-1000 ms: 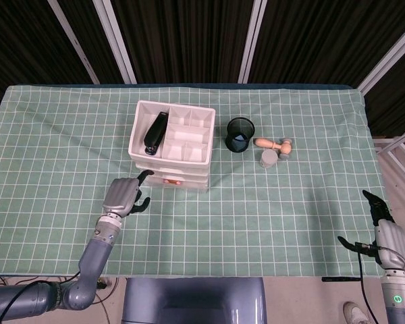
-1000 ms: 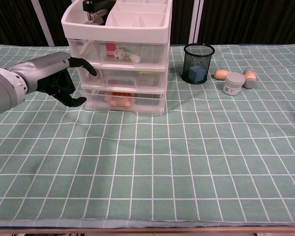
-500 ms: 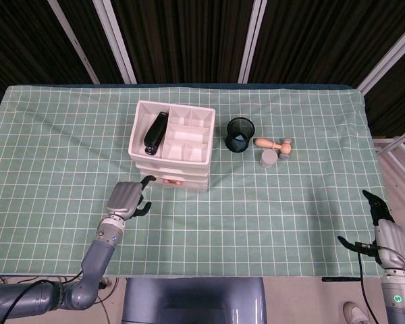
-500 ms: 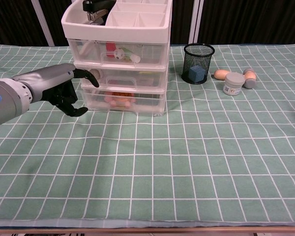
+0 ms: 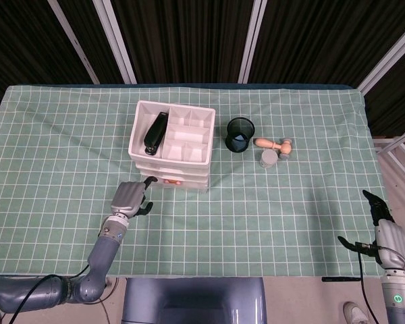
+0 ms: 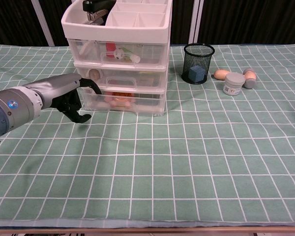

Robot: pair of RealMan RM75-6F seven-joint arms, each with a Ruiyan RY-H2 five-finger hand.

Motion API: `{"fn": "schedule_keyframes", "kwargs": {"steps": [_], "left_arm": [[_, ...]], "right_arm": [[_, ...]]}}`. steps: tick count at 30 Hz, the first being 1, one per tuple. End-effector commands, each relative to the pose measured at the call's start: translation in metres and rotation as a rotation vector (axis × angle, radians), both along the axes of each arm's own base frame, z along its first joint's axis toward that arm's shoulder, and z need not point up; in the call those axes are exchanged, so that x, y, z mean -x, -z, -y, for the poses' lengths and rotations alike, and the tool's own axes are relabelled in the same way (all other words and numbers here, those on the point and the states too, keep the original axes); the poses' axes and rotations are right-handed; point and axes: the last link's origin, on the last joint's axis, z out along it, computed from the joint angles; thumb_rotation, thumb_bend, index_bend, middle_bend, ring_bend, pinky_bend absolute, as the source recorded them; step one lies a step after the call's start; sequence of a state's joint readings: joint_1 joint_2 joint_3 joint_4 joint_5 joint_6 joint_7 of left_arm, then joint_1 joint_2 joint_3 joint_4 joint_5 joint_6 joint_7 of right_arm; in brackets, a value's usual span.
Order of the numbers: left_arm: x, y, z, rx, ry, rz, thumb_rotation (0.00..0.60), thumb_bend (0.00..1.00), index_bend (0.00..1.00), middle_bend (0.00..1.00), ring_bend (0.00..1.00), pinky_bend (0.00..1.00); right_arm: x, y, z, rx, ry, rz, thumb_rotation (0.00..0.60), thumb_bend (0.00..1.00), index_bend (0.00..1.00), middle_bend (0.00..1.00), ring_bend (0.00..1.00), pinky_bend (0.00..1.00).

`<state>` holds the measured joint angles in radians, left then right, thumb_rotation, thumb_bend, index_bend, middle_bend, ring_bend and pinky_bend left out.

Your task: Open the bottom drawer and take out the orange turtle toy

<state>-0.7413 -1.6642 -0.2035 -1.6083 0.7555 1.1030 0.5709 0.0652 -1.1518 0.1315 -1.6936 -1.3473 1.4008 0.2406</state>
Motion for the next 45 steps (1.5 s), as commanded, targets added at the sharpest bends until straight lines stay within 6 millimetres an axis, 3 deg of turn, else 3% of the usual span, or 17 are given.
{"fn": "schedule_keyframes", "kwargs": {"steps": [1,14,22,45], "left_arm": [[0.002,0.000,0.000,0.000,-0.004,-0.002,0.600,0.36,0.23,1.00,1.00,1.00],[0.021,-0.009,0.002,-0.005,-0.050,-0.039,0.600,0.37,0.36,1.00,1.00,1.00],[0.033,-0.024,0.019,0.010,-0.071,-0.043,0.600,0.38,0.37,1.00,1.00,1.00],[0.045,-0.039,0.058,0.082,-0.092,-0.040,0.600,0.38,0.38,1.00,1.00,1.00]], "right_arm": [[0.000,0.000,0.000,0.000,0.000,0.000,0.600,0.13,0.00,0.10,0.00,0.18],[-0.001,0.000,-0.001,-0.002,0.002,-0.001,0.600,0.13,0.00,0.10,0.00,0.18],[-0.001,0.000,-0.001,-0.002,0.002,0.000,0.600,0.13,0.00,0.10,0.00,0.18],[0.000,0.000,0.000,0.000,0.007,0.005,0.600,0.13,0.00,0.10,0.00,0.18]]}}
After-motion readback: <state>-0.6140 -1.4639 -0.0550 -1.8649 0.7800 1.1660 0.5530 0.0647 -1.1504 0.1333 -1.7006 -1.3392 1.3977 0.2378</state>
